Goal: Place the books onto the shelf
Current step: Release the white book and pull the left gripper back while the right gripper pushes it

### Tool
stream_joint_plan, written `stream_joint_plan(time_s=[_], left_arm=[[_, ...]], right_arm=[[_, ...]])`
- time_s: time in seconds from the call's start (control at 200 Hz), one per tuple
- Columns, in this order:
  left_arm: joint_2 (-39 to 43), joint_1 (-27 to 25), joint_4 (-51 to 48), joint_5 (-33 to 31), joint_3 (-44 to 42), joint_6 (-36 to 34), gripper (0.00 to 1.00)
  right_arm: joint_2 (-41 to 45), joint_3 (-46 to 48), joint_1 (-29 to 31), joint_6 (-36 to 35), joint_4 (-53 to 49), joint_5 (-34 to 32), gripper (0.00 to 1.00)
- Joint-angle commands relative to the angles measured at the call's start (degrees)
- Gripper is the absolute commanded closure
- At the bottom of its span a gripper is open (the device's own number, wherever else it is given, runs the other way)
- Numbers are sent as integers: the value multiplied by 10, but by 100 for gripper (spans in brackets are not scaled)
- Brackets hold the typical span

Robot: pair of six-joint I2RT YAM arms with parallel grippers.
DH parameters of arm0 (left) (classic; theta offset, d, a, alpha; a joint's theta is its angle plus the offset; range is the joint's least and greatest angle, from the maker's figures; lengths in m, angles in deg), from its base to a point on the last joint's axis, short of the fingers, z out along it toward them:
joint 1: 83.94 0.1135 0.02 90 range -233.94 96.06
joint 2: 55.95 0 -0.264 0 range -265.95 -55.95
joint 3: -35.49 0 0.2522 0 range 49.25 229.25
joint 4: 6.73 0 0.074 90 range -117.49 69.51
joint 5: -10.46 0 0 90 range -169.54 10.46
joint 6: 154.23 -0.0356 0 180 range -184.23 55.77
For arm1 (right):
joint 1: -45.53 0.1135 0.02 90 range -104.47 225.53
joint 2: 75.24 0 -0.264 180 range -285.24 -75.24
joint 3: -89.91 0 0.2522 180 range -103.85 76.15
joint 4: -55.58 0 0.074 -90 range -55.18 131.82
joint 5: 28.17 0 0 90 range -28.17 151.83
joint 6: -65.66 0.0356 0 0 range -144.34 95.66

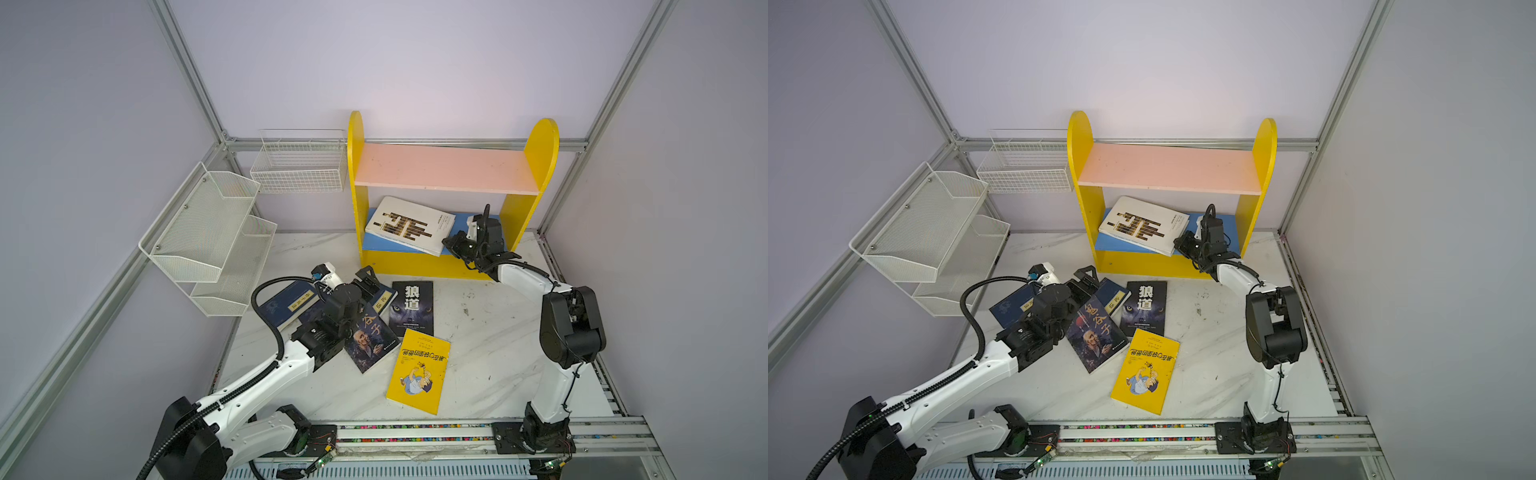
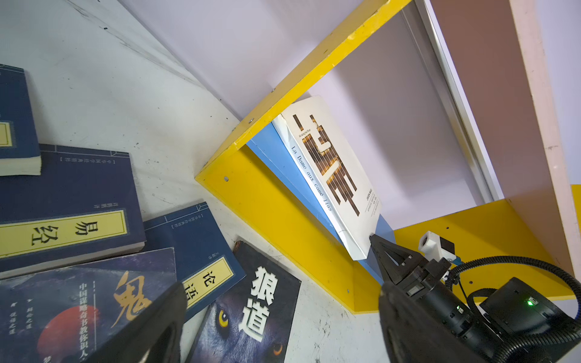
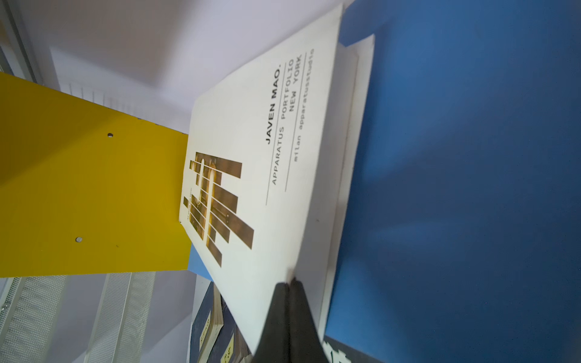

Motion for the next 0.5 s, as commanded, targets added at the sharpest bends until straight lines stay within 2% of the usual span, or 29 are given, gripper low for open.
stream_joint_plan(time_s=[0.0, 0.195, 0.335, 0.435, 0.495], left_arm=[[29, -1, -11, -28, -29, 9, 6], [67, -1, -47, -50, -39, 11, 4], [82, -1, -62, -61, -41, 10, 3], [85, -1, -66, -64, -41, 7, 3], [85, -1, -68, -64, -40, 5, 3]], right_arm=[[-3, -14, -17, -46, -27, 46, 100], [-12, -9, -78, -68, -38, 144, 100], [-36, -38, -99, -87, -57, 207, 100], [-60, -84, -98, -123, -118, 202, 100], [-66, -93, -98, -116, -112, 205, 100]])
